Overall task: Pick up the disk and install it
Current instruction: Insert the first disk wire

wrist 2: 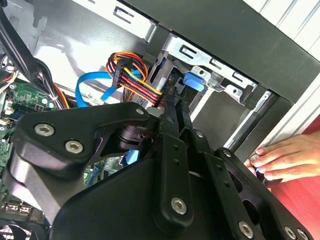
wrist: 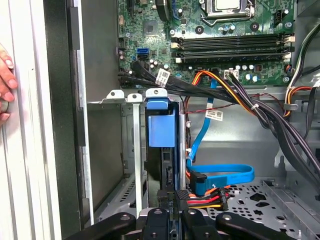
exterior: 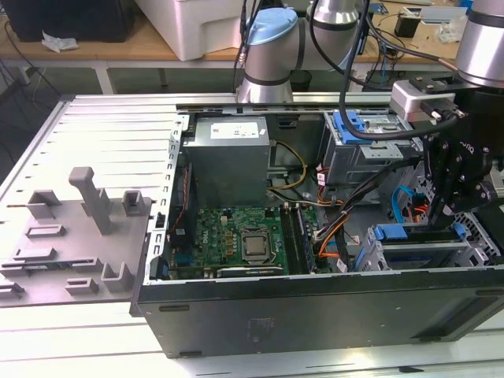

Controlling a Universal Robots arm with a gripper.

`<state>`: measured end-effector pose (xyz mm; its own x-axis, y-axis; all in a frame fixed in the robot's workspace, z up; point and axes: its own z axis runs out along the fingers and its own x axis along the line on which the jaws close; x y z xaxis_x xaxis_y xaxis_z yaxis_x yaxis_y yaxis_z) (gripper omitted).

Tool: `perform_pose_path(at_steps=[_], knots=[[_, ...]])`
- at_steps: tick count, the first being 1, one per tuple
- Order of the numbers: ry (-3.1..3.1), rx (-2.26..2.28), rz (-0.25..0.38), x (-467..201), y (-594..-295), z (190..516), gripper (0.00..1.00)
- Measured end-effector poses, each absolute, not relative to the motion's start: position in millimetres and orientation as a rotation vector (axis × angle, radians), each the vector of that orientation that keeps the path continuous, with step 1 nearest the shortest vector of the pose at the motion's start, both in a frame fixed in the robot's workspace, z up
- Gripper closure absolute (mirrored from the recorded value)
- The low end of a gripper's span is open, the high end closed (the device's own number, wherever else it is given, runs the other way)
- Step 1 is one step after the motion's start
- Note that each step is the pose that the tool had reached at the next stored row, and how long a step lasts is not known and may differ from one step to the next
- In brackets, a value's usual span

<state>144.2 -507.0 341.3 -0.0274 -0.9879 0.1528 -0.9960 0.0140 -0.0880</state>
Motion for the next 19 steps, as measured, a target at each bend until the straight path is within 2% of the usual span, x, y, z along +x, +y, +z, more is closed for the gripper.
perform_pose_path(at_steps=[19], knots=[[-2.202,2.156,0.265,144.2,-507.4,339.4,0.83]])
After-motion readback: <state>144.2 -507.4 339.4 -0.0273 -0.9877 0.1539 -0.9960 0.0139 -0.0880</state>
